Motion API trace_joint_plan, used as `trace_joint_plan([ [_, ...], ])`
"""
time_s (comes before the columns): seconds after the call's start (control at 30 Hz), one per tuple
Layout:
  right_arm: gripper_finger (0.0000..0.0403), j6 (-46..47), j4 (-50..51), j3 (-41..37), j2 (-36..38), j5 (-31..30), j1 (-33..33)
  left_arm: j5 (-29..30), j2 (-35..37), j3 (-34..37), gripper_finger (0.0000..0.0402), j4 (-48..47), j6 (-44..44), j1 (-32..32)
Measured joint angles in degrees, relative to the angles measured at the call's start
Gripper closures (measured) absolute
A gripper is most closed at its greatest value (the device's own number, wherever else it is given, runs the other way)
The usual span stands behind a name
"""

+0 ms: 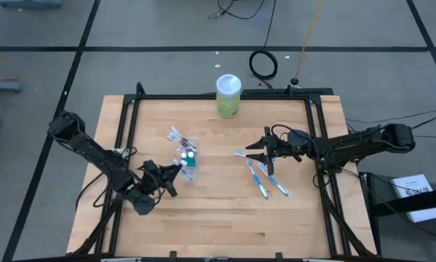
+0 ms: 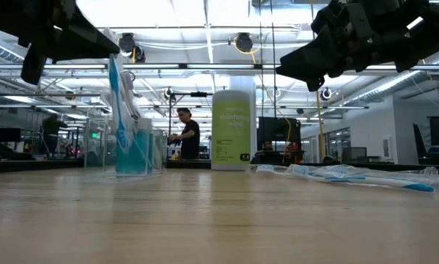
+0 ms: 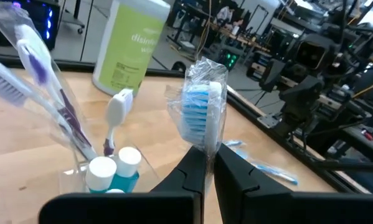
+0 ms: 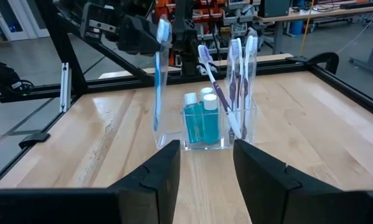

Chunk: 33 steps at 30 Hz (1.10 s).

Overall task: Pick & Place toothbrushing station
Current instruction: Put the blue toothbrush into the transparent organizer

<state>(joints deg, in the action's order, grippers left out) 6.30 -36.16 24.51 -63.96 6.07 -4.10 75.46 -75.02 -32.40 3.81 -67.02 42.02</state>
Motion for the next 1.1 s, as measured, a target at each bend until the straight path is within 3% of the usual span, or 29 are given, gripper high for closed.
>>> trace_joint_plan([
  [0.23, 0.0264, -0.08, 0.00, 0.00, 0.00, 0.00, 0.00, -3.62, -0.91, 0.00, 0.0390, -3.14, -2.53, -2.08],
  [1.1, 0.0264, 0.03, 0.02, 0.00, 0.00, -0.02, 0.02, -5.82, -4.50, -0.04, 0.0376, -3.98, 1.42, -2.78],
])
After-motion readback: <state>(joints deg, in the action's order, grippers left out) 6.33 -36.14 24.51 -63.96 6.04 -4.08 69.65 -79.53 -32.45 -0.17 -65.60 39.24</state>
